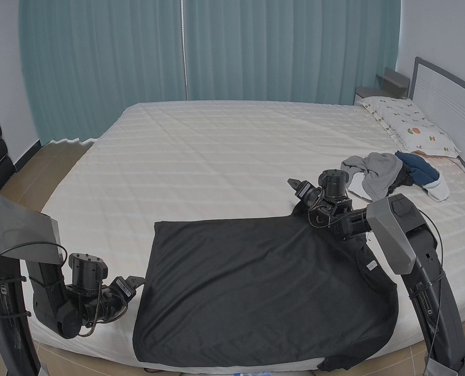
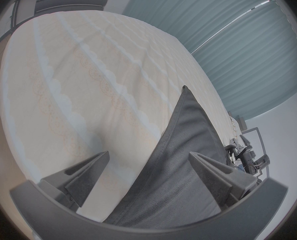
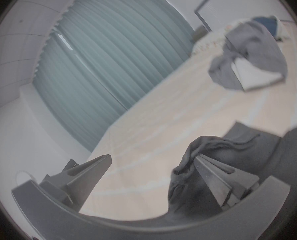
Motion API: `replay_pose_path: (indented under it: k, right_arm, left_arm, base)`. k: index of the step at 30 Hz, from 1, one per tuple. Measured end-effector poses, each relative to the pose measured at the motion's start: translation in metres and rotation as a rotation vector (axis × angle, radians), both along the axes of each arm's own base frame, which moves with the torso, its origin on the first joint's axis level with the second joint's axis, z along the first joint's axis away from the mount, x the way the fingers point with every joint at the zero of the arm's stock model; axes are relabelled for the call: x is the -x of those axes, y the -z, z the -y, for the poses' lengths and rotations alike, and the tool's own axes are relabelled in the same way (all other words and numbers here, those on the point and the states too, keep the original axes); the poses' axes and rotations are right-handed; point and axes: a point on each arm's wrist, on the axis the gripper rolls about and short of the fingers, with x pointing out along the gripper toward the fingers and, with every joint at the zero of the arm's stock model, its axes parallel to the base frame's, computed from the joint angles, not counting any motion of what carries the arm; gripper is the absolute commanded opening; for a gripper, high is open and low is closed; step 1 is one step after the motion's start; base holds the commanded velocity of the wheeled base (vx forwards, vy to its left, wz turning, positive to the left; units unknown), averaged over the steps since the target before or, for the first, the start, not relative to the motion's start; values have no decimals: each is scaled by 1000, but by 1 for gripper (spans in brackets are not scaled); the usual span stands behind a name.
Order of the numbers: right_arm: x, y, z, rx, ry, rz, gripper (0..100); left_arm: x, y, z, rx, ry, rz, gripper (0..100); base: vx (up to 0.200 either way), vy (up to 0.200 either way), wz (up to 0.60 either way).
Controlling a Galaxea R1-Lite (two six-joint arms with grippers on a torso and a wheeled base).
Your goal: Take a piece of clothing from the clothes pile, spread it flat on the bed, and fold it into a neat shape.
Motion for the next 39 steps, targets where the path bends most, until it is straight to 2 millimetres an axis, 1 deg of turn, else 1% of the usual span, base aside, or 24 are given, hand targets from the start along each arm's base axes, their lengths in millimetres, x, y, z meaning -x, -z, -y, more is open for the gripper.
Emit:
replay_pose_path:
  k: [3,6,8,15,19,23,30,35,39]
  right_arm:
    - [-3,-11,4,70,-17,107,100]
    - [-4,-11,7,179,-41,153,100]
    - [-4,-5,9,219,-52,163,100]
    - [-3,36,11,257,-60,103,100]
    - [-4,45,18,261,-36,90,100]
    - [-6,43,24,259,-9,92,100]
    - [-10,26,43,254,54,118,100]
    - [-13,13,58,251,101,130,100]
    - [-16,2,76,224,144,136,100]
  left_arm:
    - [0,0,0,-2,-2,0,100]
    - [0,0,0,-8,-6,1,100]
    - [0,1,1,-13,-8,4,100]
    - [-1,2,3,-17,-11,30,100]
    - [0,3,3,-18,-11,23,100]
    - [1,4,3,-19,-11,20,100]
    - [1,4,3,-19,-11,19,100]
    - [1,4,3,-19,-11,19,100]
    - [1,4,3,-19,-11,19,100]
  base:
    - [0,0,0]
    - [0,0,0]
    - [0,0,0]
    - [0,0,0]
    - [0,0,0]
    - [0,0,0]
    - [0,0,0]
    - [0,0,0]
    - [0,0,0]
